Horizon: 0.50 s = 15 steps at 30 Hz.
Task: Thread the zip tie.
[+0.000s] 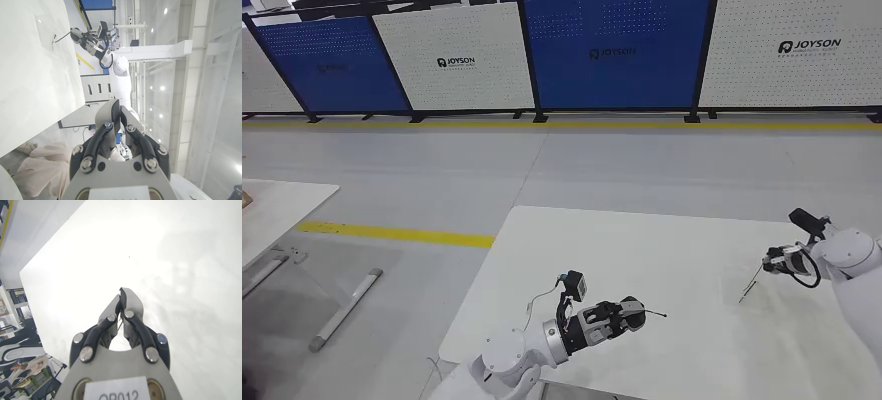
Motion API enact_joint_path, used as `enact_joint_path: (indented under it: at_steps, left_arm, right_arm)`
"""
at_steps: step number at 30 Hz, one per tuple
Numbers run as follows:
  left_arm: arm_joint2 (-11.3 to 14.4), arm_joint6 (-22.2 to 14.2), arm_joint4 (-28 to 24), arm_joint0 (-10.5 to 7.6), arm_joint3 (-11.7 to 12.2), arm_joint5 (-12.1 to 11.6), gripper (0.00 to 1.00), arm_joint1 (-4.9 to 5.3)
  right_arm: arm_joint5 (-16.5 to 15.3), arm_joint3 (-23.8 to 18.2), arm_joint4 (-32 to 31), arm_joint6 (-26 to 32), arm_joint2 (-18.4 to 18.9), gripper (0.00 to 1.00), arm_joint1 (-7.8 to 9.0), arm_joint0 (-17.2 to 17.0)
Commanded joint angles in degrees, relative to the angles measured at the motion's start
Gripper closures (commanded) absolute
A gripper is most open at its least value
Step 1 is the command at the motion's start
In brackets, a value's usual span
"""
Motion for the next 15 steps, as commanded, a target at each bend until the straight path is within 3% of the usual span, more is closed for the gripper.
enact_joint_path:
  at_steps: [1, 6, 9, 15]
  left_arm:
    - [0.0, 0.0, 0.0, 0.00, 0.0, 0.0, 1.00, 0.00]
    - [0.0, 0.0, 0.0, 0.00, 0.0, 0.0, 1.00, 0.00]
    - [0.0, 0.0, 0.0, 0.00, 0.0, 0.0, 1.00, 0.00]
    - [0.0, 0.0, 0.0, 0.00, 0.0, 0.0, 1.00, 0.00]
  right_arm:
    - [0.1, -3.4, 0.1, 0.0, 1.5, 1.00, 1.01, -1.9]
    - [0.0, -13.5, 0.8, 1.3, 6.4, 1.00, 3.74, -8.4]
    - [1.8, -21.0, 0.9, 1.5, 9.7, 1.00, 5.21, -13.3]
    - [1.8, -21.0, 0.9, 1.5, 9.7, 1.00, 5.21, -13.3]
